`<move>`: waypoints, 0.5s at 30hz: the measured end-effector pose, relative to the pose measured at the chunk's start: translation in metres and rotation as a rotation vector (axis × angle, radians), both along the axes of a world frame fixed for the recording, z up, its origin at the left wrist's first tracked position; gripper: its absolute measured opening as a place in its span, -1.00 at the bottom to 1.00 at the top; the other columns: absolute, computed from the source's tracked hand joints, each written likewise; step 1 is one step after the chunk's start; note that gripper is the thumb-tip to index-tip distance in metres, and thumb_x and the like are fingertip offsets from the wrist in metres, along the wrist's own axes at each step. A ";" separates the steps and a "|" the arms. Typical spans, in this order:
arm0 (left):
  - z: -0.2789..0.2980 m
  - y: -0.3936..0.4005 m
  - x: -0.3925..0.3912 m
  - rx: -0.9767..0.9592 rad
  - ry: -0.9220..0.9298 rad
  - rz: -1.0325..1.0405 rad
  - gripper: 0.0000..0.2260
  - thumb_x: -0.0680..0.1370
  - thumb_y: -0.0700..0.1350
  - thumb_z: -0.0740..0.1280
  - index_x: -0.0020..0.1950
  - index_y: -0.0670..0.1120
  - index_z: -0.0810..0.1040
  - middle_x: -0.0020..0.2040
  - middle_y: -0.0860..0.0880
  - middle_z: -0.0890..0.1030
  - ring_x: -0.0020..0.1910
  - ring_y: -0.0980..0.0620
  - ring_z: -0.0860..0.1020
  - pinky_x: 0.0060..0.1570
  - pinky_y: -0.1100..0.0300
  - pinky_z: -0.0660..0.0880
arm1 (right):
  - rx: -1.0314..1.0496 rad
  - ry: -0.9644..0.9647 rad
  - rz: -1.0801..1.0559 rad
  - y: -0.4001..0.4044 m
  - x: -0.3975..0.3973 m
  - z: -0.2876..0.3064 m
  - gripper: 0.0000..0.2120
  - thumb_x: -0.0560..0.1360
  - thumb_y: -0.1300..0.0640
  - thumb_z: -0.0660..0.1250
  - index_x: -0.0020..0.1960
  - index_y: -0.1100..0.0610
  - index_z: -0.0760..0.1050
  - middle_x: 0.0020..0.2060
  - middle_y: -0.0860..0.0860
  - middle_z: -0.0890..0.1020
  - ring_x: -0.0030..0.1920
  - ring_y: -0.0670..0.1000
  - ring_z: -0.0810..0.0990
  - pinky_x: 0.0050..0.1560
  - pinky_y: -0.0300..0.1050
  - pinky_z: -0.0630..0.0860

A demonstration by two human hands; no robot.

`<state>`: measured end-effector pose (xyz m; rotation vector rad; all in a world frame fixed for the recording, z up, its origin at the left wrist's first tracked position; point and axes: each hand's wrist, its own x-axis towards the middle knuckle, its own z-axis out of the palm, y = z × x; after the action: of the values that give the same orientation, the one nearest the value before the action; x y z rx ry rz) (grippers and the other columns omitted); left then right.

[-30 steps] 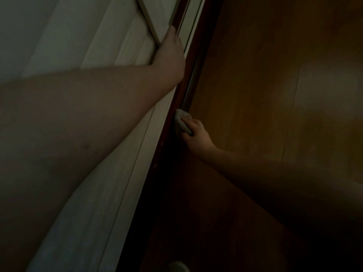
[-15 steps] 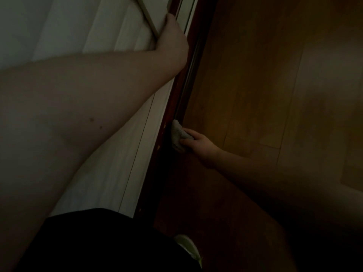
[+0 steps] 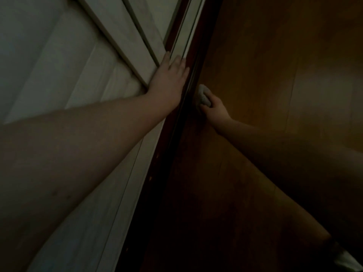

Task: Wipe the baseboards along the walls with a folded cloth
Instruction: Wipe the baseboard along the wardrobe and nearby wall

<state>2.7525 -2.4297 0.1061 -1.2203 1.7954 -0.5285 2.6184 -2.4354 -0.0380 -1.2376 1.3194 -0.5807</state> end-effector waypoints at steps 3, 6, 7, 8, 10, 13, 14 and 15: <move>0.005 -0.002 0.003 -0.040 -0.005 -0.036 -0.42 0.69 0.11 -0.11 0.60 -0.15 -0.23 0.62 -0.16 -0.16 0.60 -0.13 -0.14 0.51 -0.19 -0.10 | -0.071 0.028 0.073 -0.020 0.015 0.004 -0.46 0.60 0.22 0.25 0.55 0.14 0.22 0.51 0.12 0.28 0.47 0.12 0.31 0.45 0.08 0.31; 0.003 -0.004 0.007 -0.013 -0.053 -0.072 -0.44 0.69 0.08 -0.17 0.59 -0.16 -0.26 0.61 -0.16 -0.20 0.59 -0.13 -0.17 0.51 -0.19 -0.09 | -0.036 0.035 0.108 -0.024 0.026 0.006 -0.45 0.61 0.15 0.26 0.56 0.04 0.20 0.50 0.10 0.32 0.42 0.12 0.38 0.42 0.04 0.37; 0.004 -0.003 0.006 -0.009 -0.077 -0.086 -0.44 0.69 0.08 -0.18 0.59 -0.17 -0.26 0.61 -0.16 -0.21 0.59 -0.13 -0.18 0.51 -0.19 -0.10 | -0.010 0.033 0.100 -0.022 0.027 0.005 -0.44 0.61 0.12 0.27 0.56 0.01 0.19 0.48 0.10 0.35 0.39 0.13 0.43 0.39 0.02 0.41; 0.002 -0.003 0.007 -0.002 -0.072 -0.086 -0.44 0.69 0.08 -0.19 0.59 -0.17 -0.26 0.61 -0.16 -0.21 0.59 -0.13 -0.19 0.51 -0.19 -0.11 | 0.005 0.030 0.090 -0.017 0.027 0.004 -0.44 0.61 0.10 0.27 0.56 0.00 0.19 0.46 0.09 0.38 0.36 0.13 0.46 0.35 0.00 0.44; 0.001 -0.005 0.005 -0.014 -0.077 -0.078 -0.44 0.69 0.08 -0.19 0.59 -0.17 -0.26 0.61 -0.17 -0.20 0.59 -0.13 -0.19 0.51 -0.19 -0.12 | 0.019 0.031 0.088 -0.001 0.024 0.000 -0.44 0.60 0.09 0.28 0.56 -0.03 0.21 0.44 0.08 0.41 0.32 0.11 0.49 0.30 -0.04 0.48; -0.004 -0.005 0.004 0.010 -0.042 -0.034 -0.44 0.69 0.09 -0.18 0.60 -0.17 -0.22 0.62 -0.17 -0.16 0.59 -0.15 -0.17 0.50 -0.20 -0.11 | 0.067 0.003 0.097 0.030 0.022 -0.002 -0.45 0.59 0.08 0.29 0.55 -0.05 0.23 0.43 0.05 0.42 0.30 0.08 0.50 0.20 -0.11 0.50; -0.006 -0.004 0.003 0.006 -0.017 -0.013 -0.43 0.69 0.09 -0.16 0.60 -0.16 -0.21 0.62 -0.17 -0.16 0.59 -0.15 -0.16 0.50 -0.20 -0.11 | 0.089 -0.017 0.103 0.043 0.022 -0.003 -0.45 0.59 0.08 0.29 0.54 -0.05 0.23 0.44 0.05 0.41 0.30 0.07 0.49 0.21 -0.10 0.50; -0.010 -0.006 0.003 0.001 0.005 0.003 -0.42 0.68 0.10 -0.14 0.60 -0.16 -0.21 0.62 -0.17 -0.16 0.59 -0.15 -0.16 0.50 -0.20 -0.11 | 0.106 -0.033 0.111 0.055 0.022 -0.002 -0.45 0.59 0.08 0.29 0.54 -0.06 0.23 0.44 0.05 0.40 0.32 0.08 0.49 0.25 -0.06 0.50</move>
<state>2.7551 -2.4356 0.0960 -1.2243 1.7976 -0.5234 2.6406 -2.3800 -0.0404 -1.2009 1.2303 -0.4443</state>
